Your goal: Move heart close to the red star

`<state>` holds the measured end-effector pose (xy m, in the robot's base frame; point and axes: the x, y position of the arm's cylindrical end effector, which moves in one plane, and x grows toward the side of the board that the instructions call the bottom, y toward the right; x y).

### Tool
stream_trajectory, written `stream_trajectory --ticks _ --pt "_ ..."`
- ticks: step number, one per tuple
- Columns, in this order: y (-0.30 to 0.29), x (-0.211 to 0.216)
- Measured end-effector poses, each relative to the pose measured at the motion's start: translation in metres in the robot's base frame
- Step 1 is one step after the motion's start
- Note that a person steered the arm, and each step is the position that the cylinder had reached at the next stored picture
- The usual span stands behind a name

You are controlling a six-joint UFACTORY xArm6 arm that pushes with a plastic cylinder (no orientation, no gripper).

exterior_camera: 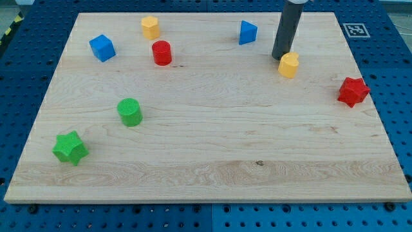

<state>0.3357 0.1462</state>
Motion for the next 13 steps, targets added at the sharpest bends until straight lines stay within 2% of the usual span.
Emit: stream_trajectory --ticks 2,3,5,8,10,11,13 --pt "-0.003 0.001" --pt "-0.039 0.013" --pt "-0.017 0.029" --pt "-0.025 0.043" --pt "0.001 0.042" --pt "-0.023 0.030" --pt "0.025 0.027"
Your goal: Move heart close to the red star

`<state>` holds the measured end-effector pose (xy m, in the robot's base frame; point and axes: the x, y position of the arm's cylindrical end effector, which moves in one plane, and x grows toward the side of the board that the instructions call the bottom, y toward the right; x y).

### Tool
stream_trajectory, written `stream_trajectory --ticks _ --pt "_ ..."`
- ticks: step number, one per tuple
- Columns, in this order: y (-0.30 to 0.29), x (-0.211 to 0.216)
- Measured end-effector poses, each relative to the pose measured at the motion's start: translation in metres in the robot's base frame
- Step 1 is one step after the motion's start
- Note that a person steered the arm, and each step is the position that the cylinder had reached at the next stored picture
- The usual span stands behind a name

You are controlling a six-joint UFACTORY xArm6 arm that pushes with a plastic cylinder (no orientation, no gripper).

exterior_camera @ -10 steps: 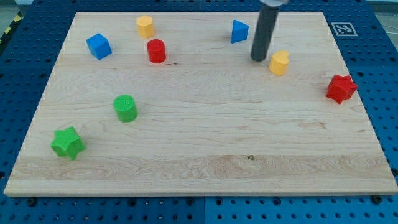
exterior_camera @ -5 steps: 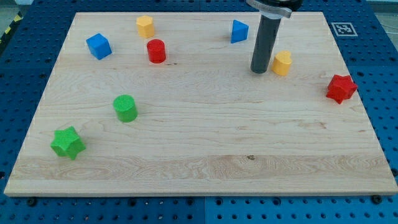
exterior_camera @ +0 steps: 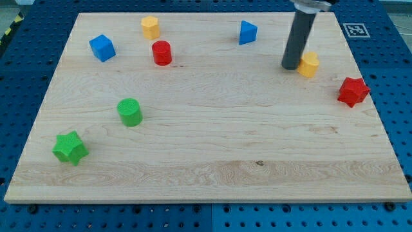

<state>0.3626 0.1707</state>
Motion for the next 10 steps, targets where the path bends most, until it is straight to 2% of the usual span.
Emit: stream_trajectory --ticks 1,3,7,8,10 --pt "0.008 -0.001" --pt "-0.005 -0.038" --pt "0.041 -0.038" --pt "0.046 -0.019" --pt "0.034 -0.014"
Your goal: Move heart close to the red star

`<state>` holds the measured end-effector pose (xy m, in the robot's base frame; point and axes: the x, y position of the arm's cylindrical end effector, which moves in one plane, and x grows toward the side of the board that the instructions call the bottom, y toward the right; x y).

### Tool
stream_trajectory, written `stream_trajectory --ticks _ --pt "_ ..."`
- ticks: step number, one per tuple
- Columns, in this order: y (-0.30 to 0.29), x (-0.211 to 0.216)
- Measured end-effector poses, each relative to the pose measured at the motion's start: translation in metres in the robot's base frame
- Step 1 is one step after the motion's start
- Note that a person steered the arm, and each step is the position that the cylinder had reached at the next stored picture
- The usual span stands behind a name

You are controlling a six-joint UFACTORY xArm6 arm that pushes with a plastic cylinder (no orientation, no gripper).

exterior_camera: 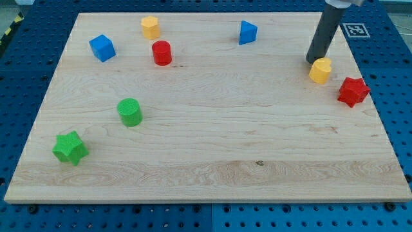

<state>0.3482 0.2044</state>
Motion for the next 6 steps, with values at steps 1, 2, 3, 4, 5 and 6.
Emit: stream_trajectory --ticks 1,2,3,4,5,6 --pt "-0.015 0.012" --pt "0.016 0.020" --pt "0.024 0.020" --pt "0.030 0.020" --pt "0.040 0.020" --pt "0.013 0.020"
